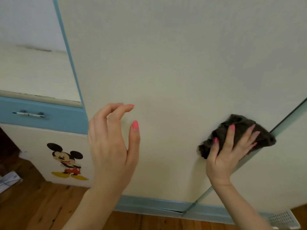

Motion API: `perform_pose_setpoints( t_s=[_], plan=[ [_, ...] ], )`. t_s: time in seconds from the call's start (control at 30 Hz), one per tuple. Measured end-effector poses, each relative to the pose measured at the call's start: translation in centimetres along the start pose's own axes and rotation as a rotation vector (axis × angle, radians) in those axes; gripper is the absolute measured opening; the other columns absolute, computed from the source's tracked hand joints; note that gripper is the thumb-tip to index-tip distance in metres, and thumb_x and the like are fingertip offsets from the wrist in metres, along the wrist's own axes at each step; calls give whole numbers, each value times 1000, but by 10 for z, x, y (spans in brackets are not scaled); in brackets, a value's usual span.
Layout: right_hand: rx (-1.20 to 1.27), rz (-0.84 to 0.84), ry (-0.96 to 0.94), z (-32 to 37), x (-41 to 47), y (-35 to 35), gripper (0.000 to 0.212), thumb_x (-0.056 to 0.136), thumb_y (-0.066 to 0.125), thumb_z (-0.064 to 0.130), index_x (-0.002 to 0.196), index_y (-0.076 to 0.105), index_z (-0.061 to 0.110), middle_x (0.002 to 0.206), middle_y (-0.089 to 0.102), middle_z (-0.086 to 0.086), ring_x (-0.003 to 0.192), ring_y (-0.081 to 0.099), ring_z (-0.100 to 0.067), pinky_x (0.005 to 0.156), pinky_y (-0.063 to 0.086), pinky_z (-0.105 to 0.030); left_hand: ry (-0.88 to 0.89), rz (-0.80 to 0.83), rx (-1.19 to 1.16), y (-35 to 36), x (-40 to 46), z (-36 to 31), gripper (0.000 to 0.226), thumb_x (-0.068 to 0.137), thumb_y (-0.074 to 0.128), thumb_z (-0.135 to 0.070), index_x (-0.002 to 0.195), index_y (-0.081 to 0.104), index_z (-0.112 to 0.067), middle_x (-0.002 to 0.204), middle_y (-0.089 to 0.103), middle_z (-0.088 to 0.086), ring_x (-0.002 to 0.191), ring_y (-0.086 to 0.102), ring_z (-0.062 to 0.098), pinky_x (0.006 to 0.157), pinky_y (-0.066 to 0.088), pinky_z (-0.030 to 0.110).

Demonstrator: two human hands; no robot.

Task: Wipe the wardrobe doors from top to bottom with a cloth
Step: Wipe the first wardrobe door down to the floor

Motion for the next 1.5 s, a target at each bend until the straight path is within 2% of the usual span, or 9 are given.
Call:
perform_pose_setpoints(
  t_s=[0.1,0.23,0.53,0.67,0.9,1.07,1.23,1.37,1.5],
  plan=[
    [-7,24,-4,17,-8,9,56,101,35,22,149,11,34,149,12,-32,137,2,-51,110,0,-62,-33,33,47,-3,-18,25,31,93,42,-25,117,54,-9,115,56,16,107,44,19,91,25,14],
    [-61,203,-297,75,-19,32,47,101,33,25,145,18,32,158,-12,-6,143,-15,-34,111,-6,-60,-109,77,86,-1,-31,50,32,93,40,-28,113,55,-9,111,54,17,106,44,23,90,25,21],
    [-22,130,-699,222,22,64,44,98,48,19,141,43,29,148,39,-4,139,31,-28,113,13,-55,-152,71,124,-24,-24,65,30,93,40,-31,110,54,-10,108,54,16,103,45,22,85,26,19],
    [-41,179,-889,218,4,80,53,94,51,20,145,36,26,151,34,-2,141,26,-24,115,9,-51,-168,109,152,-29,-32,75,32,94,39,-32,108,55,-9,104,55,13,98,47,21,80,34,27],
    [-355,550,-1563,155,-94,106,60,95,38,30,150,20,14,158,10,-12,145,5,-31,114,-9,-52,-215,171,123,-13,-50,95,35,94,35,-38,110,54,-13,103,56,4,96,38,5,80,30,22],
    [-367,524,-1542,127,-93,90,65,90,41,22,150,16,18,153,-4,-9,144,1,-23,113,-14,-49,-251,256,139,2,-64,111,40,93,32,-43,113,52,-15,105,54,-1,96,42,8,81,32,25],
    [-219,311,-1300,113,-8,52,53,96,33,5,146,35,25,153,25,-2,141,23,-20,116,4,-46,-332,303,97,-1,-60,101,44,89,27,-50,114,50,-21,105,44,-14,100,38,2,85,33,25],
    [-161,42,-1043,107,59,25,50,93,55,22,140,43,32,145,41,-4,142,23,-23,113,17,-51,-331,360,96,9,-52,88,42,90,27,-46,110,52,-20,104,49,-10,98,44,6,83,33,24],
    [-244,103,-1213,80,27,36,57,90,58,24,143,39,31,150,35,-2,145,15,-27,115,6,-49,-386,384,90,22,-52,83,43,89,26,-46,109,53,-19,103,51,-7,98,48,10,83,35,25]
  ],
)
Point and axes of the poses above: each hand's wrist, its own x-axis towards the middle knuckle, its own y-axis out of the palm, z = x × y, the point moved 2 cm from there along x, towards the middle knuckle
